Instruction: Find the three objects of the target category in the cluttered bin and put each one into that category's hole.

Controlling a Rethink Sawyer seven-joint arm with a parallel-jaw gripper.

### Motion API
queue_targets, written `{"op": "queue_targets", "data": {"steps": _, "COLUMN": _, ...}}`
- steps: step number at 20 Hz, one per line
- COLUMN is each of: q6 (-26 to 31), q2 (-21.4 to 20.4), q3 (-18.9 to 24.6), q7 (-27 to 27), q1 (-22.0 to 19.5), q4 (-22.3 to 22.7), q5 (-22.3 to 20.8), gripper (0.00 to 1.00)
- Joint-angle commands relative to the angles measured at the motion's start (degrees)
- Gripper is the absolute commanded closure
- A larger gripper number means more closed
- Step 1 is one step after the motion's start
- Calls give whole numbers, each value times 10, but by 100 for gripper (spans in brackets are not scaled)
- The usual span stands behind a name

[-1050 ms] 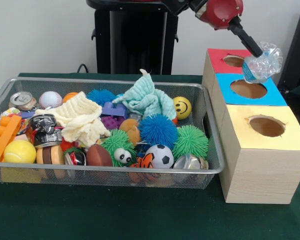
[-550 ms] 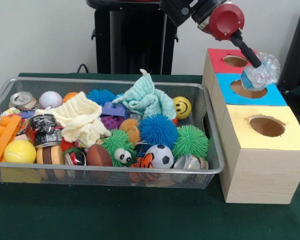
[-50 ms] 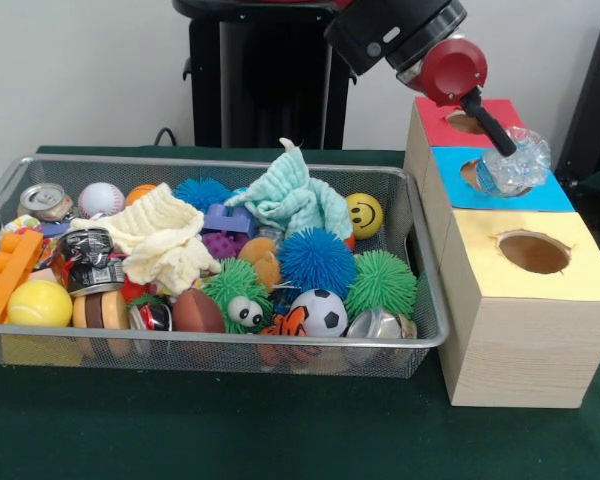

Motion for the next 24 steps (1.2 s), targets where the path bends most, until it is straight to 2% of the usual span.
{"op": "queue_targets", "data": {"steps": 1, "q6": 28, "q2": 36, "q3": 46, "q7": -102, "q1": 1, "q4": 19, "q5": -36, "gripper": 100}}
{"op": "queue_targets", "data": {"steps": 15, "q6": -8, "q2": 40, "q3": 54, "q7": -31, "q1": 2, "q4": 19, "q5": -57, "gripper": 100}}
{"op": "queue_targets", "data": {"steps": 24, "q6": -30, "q2": 37, "q3": 66, "q7": -10, "q1": -3, "q4": 21, "q5": -61, "gripper": 100}}
